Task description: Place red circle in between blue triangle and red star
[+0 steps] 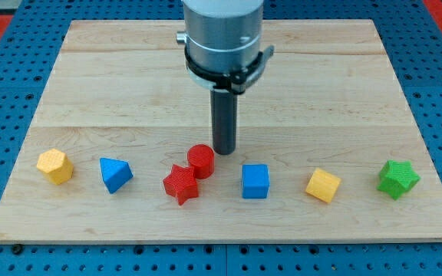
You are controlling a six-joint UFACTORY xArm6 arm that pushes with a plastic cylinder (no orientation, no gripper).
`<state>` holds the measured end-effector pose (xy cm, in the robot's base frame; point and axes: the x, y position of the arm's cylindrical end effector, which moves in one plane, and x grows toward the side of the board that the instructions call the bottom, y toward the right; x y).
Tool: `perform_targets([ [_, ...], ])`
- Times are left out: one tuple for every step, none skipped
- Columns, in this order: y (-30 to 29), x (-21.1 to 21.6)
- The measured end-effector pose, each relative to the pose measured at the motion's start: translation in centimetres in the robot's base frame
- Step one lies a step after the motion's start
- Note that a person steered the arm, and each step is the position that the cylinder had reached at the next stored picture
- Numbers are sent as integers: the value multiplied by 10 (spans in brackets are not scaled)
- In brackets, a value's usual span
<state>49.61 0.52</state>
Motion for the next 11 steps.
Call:
perform_targets([
  [-4,30],
  [-6,27],
  [-31,15],
  [-39,9],
  [-37,-6],
  [-52,-8],
  [-68,-8],
  [-69,-18],
  [-85,-16],
  [-86,-2],
  [-86,11],
])
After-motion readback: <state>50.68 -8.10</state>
